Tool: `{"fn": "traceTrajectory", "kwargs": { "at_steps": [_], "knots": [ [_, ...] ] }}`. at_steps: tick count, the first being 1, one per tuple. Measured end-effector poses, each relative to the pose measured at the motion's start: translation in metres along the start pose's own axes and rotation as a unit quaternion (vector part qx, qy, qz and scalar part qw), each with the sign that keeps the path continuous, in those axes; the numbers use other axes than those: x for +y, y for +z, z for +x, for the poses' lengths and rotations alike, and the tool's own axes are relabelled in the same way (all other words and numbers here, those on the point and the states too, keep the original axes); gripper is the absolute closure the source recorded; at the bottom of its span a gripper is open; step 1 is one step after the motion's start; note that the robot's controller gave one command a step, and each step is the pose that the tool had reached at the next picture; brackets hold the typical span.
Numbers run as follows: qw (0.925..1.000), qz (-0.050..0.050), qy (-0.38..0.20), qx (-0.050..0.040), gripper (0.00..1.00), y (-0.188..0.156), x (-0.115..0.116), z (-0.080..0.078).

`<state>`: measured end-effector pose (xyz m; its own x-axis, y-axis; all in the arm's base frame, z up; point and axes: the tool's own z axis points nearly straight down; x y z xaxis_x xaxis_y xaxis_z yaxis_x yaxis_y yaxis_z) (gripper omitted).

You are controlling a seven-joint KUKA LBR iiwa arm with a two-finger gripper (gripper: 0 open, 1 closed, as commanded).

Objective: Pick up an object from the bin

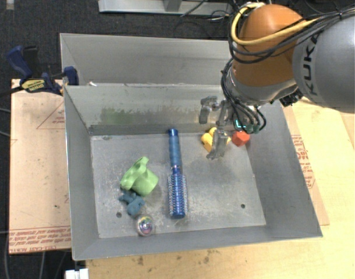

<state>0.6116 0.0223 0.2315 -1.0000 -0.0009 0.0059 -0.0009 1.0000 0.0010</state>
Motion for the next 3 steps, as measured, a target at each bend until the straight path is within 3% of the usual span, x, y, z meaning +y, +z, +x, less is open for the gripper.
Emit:
{"fn": "traceTrajectory", "kwargs": {
  "at_steps": [1, 2, 3],
  "knots": [
    [0.9994, 0.000, -0.036, 0.0007, 0.00, 0.107, 0.028, 0.019],
    [0.9995, -0.001, -0.030, -0.0090, 0.00, 0.160, 0.023, 0.068],
    [0.9971, 0.001, -0.075, -0.0078, 0.00, 0.076, 0.009, 0.062]
  ]
}}
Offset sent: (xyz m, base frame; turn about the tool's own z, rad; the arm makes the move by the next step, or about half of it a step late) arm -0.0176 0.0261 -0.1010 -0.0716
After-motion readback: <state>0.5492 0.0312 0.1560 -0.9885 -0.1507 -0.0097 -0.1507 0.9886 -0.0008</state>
